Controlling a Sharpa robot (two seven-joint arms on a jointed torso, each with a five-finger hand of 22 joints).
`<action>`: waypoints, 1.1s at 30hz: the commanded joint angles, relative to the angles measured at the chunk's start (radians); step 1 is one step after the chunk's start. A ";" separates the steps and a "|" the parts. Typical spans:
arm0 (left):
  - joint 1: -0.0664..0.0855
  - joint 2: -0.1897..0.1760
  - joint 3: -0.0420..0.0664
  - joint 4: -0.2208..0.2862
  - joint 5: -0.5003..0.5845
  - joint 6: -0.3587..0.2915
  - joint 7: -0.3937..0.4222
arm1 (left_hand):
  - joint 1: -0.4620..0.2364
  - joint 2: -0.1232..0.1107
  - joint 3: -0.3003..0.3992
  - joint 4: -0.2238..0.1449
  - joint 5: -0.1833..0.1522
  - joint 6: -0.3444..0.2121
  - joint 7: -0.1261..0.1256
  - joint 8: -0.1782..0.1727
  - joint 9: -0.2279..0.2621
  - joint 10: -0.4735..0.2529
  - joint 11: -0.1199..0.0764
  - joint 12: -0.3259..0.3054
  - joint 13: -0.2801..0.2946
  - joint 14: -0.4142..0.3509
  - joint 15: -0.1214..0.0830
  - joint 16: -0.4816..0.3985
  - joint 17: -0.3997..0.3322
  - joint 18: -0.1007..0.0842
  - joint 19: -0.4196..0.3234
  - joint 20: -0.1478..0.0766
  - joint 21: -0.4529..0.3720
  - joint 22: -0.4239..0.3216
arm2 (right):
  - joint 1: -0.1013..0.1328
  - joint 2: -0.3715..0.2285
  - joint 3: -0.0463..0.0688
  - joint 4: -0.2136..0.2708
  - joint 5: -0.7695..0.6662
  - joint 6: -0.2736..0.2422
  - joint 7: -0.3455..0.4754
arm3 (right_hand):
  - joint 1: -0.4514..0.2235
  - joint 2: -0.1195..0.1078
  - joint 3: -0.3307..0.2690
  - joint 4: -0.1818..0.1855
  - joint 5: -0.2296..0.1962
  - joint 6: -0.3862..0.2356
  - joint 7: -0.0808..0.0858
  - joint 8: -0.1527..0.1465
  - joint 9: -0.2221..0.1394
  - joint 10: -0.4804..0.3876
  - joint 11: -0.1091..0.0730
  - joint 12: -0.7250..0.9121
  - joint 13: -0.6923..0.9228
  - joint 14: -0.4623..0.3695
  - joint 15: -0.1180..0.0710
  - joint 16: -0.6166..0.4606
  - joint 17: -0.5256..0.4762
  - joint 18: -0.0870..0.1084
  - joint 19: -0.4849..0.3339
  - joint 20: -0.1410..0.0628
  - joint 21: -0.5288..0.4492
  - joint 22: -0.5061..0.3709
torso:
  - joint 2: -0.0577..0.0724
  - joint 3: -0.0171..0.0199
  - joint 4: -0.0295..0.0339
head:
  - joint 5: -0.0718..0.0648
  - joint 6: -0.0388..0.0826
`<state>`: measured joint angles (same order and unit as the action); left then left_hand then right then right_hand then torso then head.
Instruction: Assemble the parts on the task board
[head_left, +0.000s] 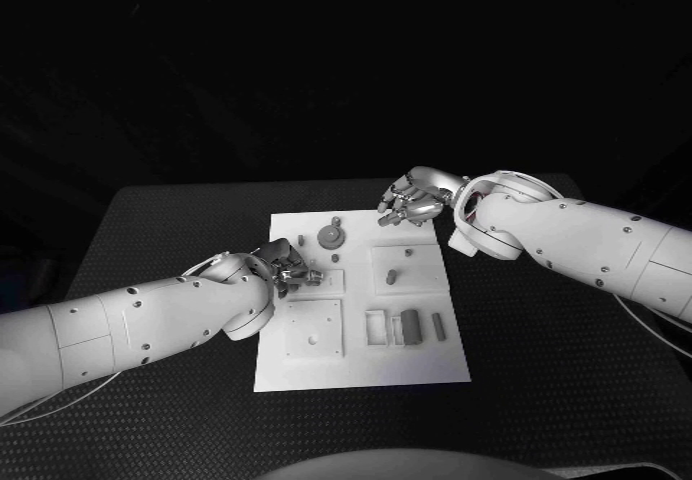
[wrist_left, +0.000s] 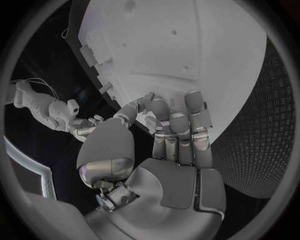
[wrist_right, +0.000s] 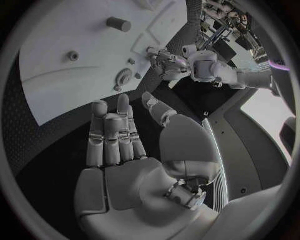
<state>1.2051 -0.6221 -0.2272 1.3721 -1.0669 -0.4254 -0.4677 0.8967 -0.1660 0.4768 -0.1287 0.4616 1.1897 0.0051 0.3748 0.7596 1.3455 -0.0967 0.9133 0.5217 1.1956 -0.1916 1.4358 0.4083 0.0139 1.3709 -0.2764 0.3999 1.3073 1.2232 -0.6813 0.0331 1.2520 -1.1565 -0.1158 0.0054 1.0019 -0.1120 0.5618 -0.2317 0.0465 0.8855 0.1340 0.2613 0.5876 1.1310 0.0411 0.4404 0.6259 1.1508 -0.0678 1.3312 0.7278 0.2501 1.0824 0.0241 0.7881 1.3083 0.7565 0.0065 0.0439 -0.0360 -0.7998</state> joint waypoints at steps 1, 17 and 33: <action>-0.003 0.009 -0.001 0.008 0.016 0.010 0.023 | -0.013 0.000 -0.006 0.008 -0.007 -0.008 0.002 0.006 0.002 0.001 -0.005 -0.004 0.002 0.000 -0.009 -0.005 0.001 -0.006 0.002 -0.002 -0.003 0.021 | 0.000 0.001 0.000 0.000 0.000 0.014 0.005 | -0.008 -0.001 -0.001 0.005 0.004 0.009 0.019 -0.006 0.001 -0.002 0.003 0.000 0.000 -0.008 0.002 -0.006 -0.001 0.012 -0.005 -0.002 -0.007 0.015 | 0.000 0.0003 0.0001 | -0.001 0.000; -0.003 0.008 -0.001 0.007 0.016 0.010 0.023 | -0.065 -0.042 -0.042 0.055 -0.165 -0.010 0.000 0.004 0.006 -0.002 -0.007 -0.005 0.004 -0.005 -0.012 -0.006 0.003 -0.001 -0.003 -0.002 -0.011 0.019 | 0.000 0.001 0.000 0.000 0.000 0.019 0.004 | -0.008 -0.001 -0.001 0.005 0.004 0.009 0.019 -0.007 0.001 -0.002 0.003 0.000 0.000 -0.009 0.003 -0.007 -0.002 0.012 -0.006 -0.002 -0.008 0.015 | 0.000 0.0000 -0.0001 | -0.001 0.000; -0.003 0.006 -0.001 0.008 0.017 0.013 0.023 | -0.048 -0.012 -0.045 0.040 -0.133 -0.010 0.000 0.005 0.007 -0.003 -0.007 -0.004 0.006 -0.005 -0.012 -0.004 0.004 0.000 -0.003 -0.001 -0.010 0.021 | 0.000 0.001 0.000 0.000 0.000 0.022 0.004 | -0.009 -0.001 -0.001 0.006 0.004 0.009 0.019 -0.007 0.002 -0.002 0.004 0.000 0.001 -0.009 0.003 -0.007 -0.002 0.012 -0.006 -0.001 -0.008 0.015 | 0.000 0.0003 -0.0002 | -0.002 0.000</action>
<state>1.2043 -0.6195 -0.2271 1.3741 -1.0610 -0.4248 -0.4626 0.8491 -0.1919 0.4327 -0.0796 0.3191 1.1825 0.0049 0.3747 0.7655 1.3458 -0.0968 0.9129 0.5261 1.1953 -0.1982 1.4359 0.4114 0.0142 1.3727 -0.2748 0.3951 1.3079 1.2232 -0.6803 0.0331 1.2521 -1.1563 -0.1096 0.0054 1.0019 -0.1120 0.5618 -0.2317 0.0465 0.8834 0.1360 0.2613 0.5878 1.1311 0.0411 0.4404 0.6259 1.1483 -0.0641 1.3274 0.7270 0.2505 1.0808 0.0257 0.7842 1.3083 0.7564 0.0068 0.0440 -0.0373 -0.7986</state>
